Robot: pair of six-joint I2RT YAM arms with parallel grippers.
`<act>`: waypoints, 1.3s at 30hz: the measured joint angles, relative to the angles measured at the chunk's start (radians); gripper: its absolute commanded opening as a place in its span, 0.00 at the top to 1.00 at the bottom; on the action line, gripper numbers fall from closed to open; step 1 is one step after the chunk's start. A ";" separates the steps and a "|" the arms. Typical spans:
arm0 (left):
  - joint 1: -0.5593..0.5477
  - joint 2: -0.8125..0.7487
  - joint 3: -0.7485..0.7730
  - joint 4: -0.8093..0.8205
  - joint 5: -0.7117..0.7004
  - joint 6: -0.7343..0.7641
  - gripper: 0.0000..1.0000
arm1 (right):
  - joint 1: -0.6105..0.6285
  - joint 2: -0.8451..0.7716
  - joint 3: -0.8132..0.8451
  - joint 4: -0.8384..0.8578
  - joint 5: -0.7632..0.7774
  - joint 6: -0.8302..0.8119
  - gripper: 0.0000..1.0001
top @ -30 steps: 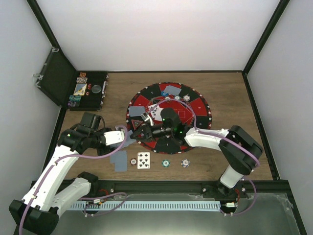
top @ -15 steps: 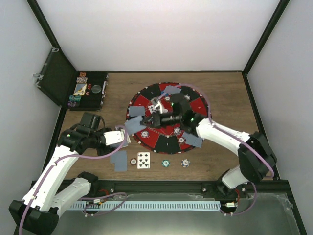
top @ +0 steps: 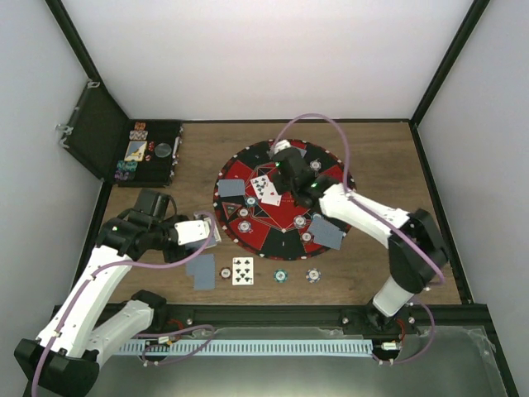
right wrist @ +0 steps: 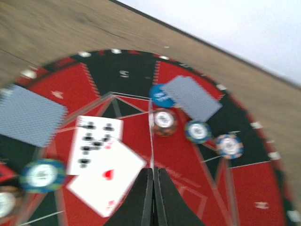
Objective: Distribute texas hold em gaming equipment
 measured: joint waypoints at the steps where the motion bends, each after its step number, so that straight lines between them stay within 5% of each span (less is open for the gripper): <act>1: 0.000 0.000 0.000 -0.002 0.000 0.000 0.96 | 0.015 0.023 -0.012 0.030 0.072 -0.062 0.99; 5: 0.000 0.000 0.000 -0.004 -0.001 0.000 0.96 | 0.080 0.079 -0.138 0.288 0.325 -0.403 0.99; 10: 0.000 -0.001 0.000 -0.008 -0.001 0.000 0.96 | 0.117 0.158 -0.237 0.518 0.443 -0.703 0.99; 20: 0.000 -0.008 0.000 -0.010 -0.008 -0.003 0.96 | 0.169 0.296 -0.246 0.512 0.469 -0.737 0.97; 24: 0.000 -0.015 0.000 -0.015 -0.008 -0.003 0.96 | 0.182 0.304 -0.237 0.392 0.445 -0.664 0.82; 27: 0.000 -0.016 0.000 -0.017 -0.008 -0.003 0.96 | 0.184 0.304 -0.216 0.305 0.425 -0.608 0.34; 30: 0.000 -0.016 0.000 -0.017 -0.008 -0.003 0.96 | 0.187 0.295 -0.195 0.224 0.398 -0.548 0.05; 39: 0.000 -0.016 0.000 -0.017 -0.008 -0.003 0.96 | 0.188 0.123 -0.169 0.078 0.365 -0.357 0.00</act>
